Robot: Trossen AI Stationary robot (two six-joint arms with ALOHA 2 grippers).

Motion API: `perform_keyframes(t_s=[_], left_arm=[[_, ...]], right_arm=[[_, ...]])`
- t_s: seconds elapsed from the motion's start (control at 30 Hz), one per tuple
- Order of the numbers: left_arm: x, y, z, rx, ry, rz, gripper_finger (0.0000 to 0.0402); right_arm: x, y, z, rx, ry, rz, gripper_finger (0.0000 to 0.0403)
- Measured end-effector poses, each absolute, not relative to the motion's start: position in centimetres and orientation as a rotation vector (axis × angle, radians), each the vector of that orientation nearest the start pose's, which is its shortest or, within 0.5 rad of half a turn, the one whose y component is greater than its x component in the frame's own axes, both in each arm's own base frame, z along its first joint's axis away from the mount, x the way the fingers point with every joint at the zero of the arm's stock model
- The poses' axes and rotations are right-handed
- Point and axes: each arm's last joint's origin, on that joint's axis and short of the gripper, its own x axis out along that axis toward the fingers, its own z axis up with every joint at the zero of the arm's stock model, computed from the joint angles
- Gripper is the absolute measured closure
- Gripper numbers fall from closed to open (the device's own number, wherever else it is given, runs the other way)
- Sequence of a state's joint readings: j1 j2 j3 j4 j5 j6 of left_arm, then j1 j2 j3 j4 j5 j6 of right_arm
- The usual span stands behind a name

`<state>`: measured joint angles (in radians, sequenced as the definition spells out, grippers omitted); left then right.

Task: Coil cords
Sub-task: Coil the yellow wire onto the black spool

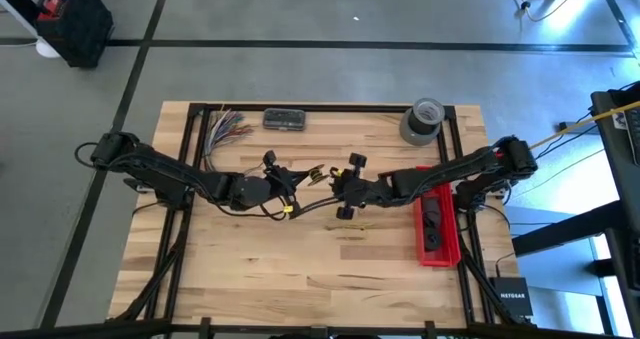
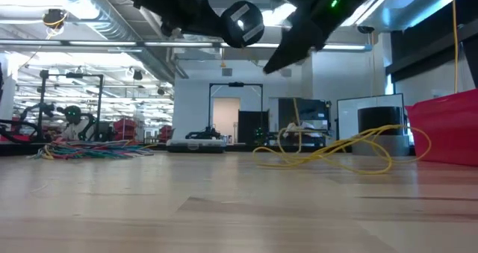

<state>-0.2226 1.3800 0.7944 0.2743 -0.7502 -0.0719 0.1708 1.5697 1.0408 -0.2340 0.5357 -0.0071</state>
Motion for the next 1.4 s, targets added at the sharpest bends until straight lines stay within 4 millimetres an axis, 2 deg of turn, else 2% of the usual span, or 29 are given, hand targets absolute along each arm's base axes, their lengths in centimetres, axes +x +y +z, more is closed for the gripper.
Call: perform_keyframes(t_s=[0.13,0.27,0.37,0.43,0.5,0.77,0.9,1.07,1.17,1.27,1.4], left_arm=[[28.9,-4.5,25.0,0.079,0.263,0.528,0.0402],[28.9,-4.5,24.9,0.080,0.265,0.526,0.0402],[28.9,-4.6,24.9,0.079,0.264,0.525,0.0402],[28.9,-4.6,24.9,0.078,0.263,0.524,0.0402],[28.9,-4.6,24.9,0.080,0.266,0.524,0.0402],[28.9,-4.6,24.8,0.081,0.270,0.522,0.0402],[28.9,-4.6,24.8,0.082,0.270,0.521,0.0402],[28.9,-4.8,24.8,0.087,0.275,0.515,0.0402],[28.8,-5.1,24.8,0.111,0.281,0.498,0.0402],[28.7,-5.5,24.7,0.141,0.294,0.481,0.0402],[28.5,-5.2,24.0,0.173,0.364,0.490,0.0402]], right_arm=[[30.7,4.2,23.9,-0.273,0.794,-0.268,0.0265],[29.4,3.9,21.9,-0.317,0.805,-0.251,0.0253],[29.3,3.9,19.6,-0.317,0.697,-0.246,0.0252],[29.7,4.0,18.4,-0.307,0.588,-0.220,0.0251],[29.8,4.0,17.4,-0.332,0.553,-0.221,0.0251],[30.4,2.5,15.5,-0.450,0.609,-0.306,0.0253],[30.4,2.1,15.4,-0.472,0.625,-0.312,0.0286],[30.1,2.0,15.4,-0.524,0.668,-0.341,0.0387],[29.4,1.7,16.3,-0.550,0.691,-0.433,0.0384],[28.3,1.4,17.9,-0.561,0.695,-0.516,0.0390],[26.8,1.2,21.0,-0.438,0.589,-0.578,0.0393]])
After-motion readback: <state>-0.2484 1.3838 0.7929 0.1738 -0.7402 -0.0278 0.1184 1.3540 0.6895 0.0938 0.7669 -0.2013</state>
